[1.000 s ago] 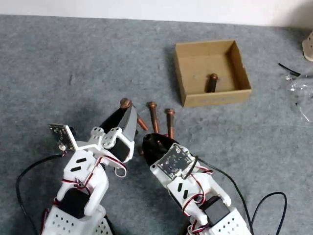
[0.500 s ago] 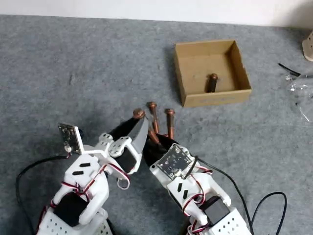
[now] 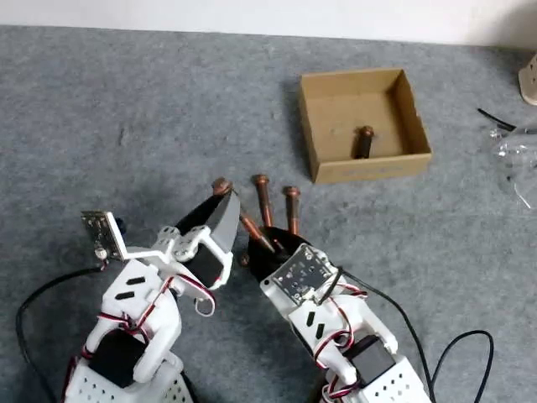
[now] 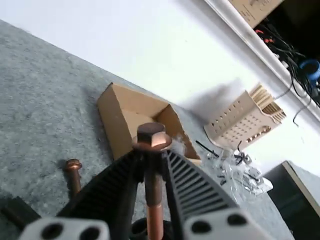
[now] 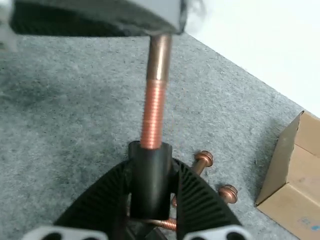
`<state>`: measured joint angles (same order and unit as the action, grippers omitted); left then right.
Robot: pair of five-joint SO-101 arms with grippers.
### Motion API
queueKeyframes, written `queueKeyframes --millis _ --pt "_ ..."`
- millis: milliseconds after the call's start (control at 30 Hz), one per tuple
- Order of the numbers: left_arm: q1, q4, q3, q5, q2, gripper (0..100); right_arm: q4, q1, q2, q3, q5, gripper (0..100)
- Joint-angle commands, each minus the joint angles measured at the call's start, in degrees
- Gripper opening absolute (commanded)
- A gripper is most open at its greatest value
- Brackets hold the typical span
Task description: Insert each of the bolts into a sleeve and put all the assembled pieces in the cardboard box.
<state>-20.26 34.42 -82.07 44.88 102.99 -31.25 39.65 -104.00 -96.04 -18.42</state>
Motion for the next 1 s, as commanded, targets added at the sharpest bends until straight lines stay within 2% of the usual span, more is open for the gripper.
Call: queueKeyframes --millis 0,667,867,967 --pt "1.1 -1.8 0.9 0.4 1.0 1 0.2 -0.8 -1.0 -6.1 0.3 0.4" --pt "2.0 -1.8 -0.7 0.5 1.0 1 0.2 -1.0 -1.1 -6.1 0.3 0.4" --pt "0.1 -8.8 -8.0 0.4 1.0 1 0.2 -1.0 -1.1 -6.1 0.3 0.4" --pt "-1.1 -9.6 -8.6 0.4 1.0 1 0.2 -1.0 -1.1 -6.1 0.3 0.4"
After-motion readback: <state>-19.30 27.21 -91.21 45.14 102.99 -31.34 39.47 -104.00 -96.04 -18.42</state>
